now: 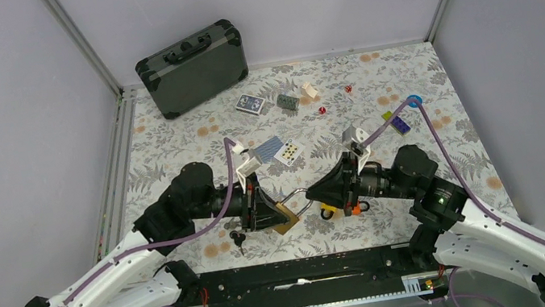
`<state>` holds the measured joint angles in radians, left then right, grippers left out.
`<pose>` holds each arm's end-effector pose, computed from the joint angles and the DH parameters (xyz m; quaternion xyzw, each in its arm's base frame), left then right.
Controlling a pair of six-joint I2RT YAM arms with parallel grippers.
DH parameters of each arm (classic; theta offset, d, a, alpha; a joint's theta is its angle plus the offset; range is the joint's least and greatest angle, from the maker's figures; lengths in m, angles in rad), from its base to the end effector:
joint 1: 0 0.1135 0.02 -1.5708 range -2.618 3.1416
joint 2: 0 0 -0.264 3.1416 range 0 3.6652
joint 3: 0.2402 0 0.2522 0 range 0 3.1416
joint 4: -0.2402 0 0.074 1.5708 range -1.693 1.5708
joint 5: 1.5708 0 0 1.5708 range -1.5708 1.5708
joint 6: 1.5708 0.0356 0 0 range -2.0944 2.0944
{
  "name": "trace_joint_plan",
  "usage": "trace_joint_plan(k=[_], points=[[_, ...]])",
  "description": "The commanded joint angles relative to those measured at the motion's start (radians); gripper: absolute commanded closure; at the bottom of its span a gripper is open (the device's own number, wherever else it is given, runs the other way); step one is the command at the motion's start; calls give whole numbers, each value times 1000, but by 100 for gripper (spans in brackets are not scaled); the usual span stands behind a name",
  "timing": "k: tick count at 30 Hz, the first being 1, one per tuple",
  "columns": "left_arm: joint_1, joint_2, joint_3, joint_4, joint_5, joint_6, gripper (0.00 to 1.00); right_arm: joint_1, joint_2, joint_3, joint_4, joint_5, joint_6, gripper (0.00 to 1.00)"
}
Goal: Lock with the key
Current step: Lock the lock.
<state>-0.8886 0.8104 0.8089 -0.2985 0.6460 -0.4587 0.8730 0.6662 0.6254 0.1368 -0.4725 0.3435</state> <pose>0.0975 -0.1540 0.3341 0.3468 0.7055 -0.5508 0.2805 0.0935 0.1367 0.3367 -0.3383 0.5856 0.5404 0.5007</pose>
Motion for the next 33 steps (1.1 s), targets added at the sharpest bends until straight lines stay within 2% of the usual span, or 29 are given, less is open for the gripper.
trace_joint_plan(k=[1,4,8,12,18,24,33], points=[[1,2,47,277,-50,6,100,26,-44,4,-69,-51,-37,69],[2,-1,43,274,-24,6,100,26,-70,20,-102,-18,-46,51],[1,7,48,263,23,13,100,26,-71,61,-147,-6,-63,44],[1,25,61,249,72,14,100,26,-58,82,-177,33,-84,42],[2,20,48,229,52,14,100,26,-82,76,-157,191,-133,38],[1,32,48,228,48,14,100,26,-44,94,-149,180,-184,36],[-1,50,50,228,52,7,100,26,47,127,-149,197,-244,41]])
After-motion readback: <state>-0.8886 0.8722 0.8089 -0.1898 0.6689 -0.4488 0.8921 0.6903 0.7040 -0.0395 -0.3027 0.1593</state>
